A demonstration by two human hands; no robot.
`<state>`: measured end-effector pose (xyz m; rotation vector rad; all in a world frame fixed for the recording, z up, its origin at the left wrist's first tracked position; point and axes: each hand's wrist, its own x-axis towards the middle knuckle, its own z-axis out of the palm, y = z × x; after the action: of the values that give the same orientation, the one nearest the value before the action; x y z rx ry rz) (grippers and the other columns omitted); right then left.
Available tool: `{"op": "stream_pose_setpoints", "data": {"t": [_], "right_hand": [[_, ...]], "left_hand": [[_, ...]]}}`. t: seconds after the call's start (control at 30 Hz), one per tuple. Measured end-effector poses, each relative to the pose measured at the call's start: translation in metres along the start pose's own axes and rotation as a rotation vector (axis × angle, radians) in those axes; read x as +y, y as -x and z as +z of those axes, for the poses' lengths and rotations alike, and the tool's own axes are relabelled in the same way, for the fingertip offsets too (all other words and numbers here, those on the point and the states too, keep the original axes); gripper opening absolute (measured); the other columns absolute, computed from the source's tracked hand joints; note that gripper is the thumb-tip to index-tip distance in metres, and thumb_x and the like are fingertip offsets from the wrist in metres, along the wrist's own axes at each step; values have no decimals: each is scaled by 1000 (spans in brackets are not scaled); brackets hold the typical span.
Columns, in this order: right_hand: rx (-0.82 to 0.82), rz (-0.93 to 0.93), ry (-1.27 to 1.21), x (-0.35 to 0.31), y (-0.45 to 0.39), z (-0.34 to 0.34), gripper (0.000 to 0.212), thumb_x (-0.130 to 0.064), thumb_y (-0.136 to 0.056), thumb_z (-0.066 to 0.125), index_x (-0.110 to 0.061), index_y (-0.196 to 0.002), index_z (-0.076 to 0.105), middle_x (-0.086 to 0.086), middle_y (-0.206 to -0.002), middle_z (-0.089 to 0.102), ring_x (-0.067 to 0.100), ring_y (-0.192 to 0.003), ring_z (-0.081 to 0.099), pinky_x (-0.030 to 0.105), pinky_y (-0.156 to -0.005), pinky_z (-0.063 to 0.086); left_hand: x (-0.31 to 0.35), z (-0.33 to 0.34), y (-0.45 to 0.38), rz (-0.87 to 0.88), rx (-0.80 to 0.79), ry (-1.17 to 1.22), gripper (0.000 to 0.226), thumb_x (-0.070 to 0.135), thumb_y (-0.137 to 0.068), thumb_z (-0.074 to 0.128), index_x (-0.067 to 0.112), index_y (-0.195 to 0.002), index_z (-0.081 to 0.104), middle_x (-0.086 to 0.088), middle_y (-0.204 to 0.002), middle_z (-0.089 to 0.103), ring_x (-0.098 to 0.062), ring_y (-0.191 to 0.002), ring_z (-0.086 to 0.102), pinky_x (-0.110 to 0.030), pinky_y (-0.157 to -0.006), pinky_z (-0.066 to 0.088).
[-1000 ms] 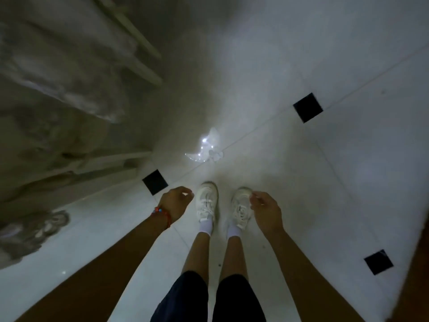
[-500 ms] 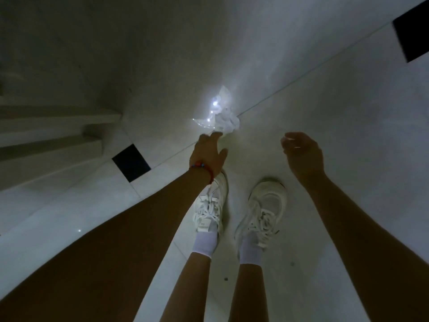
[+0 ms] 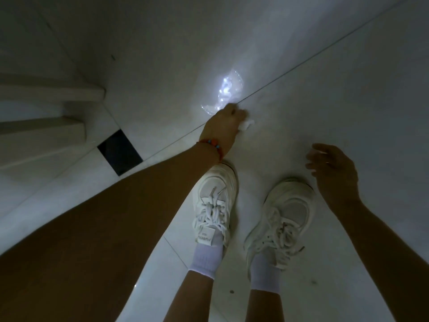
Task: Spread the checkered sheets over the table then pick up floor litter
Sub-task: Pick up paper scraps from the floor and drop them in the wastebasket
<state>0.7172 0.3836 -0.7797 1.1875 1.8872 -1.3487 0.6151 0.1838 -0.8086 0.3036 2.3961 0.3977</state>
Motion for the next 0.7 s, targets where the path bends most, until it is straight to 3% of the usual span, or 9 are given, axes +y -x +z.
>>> {"op": "stream_pose_setpoints", "data": {"t": [0.1,0.17,0.27,0.37,0.5,0.6,0.7], "right_hand": [[9,-23,3,-5,0,-4,23,-16,-91,52,-16,-112,60,-4,-79,60,23,-80,59,47,-88,47],[29,-34,-19,-15,4,-11,22,-18,-91,53,-15,-112,60,1,-78,60,26,-81,60,49,-88,47],[54,-48,-43,-38,18,-29,21,-19,-91,54,-15,-111,60,5,-80,61,27,-81,60,47,-84,48],[78,-54,-85,-71,42,-56,22,-18,-91,54,-13,-111,60,9,-86,61,20,-72,59,42,-79,46],[99,-75,-71,-118,93,-101,23,-19,-92,53,-13,-114,59,8,-91,62,21,-77,60,39,-78,46],[101,-119,14,-153,142,-137,25,-24,-92,53,-16,-115,59,7,-95,63,22,-85,60,27,-76,41],[131,-121,-33,-190,191,-174,24,-22,-92,54,-15,-114,59,9,-97,63,25,-87,61,29,-77,43]], "left_hand": [[-1,-5,15,-93,67,102,25,16,-88,54,5,-108,62,-20,-110,58,-33,-97,57,-30,-74,40],[5,-18,25,-225,138,207,21,13,-84,59,1,-101,64,-23,-104,60,-34,-95,57,-31,-75,42],[19,-44,44,-339,219,320,20,12,-78,68,-2,-92,66,-22,-95,64,-31,-88,59,-20,-69,37],[43,-84,64,-406,263,441,17,10,-75,70,-2,-86,66,-23,-89,65,-34,-81,61,-32,-74,50],[74,-151,94,-386,250,445,13,9,-75,70,0,-84,65,-20,-87,64,-25,-76,58,-26,-72,45],[100,-213,120,-367,280,460,14,9,-75,71,1,-86,65,-15,-85,63,-20,-76,55,-24,-71,41],[134,-280,151,-317,319,478,15,7,-73,72,0,-85,66,-12,-82,61,-21,-75,54,-25,-69,39]]}}
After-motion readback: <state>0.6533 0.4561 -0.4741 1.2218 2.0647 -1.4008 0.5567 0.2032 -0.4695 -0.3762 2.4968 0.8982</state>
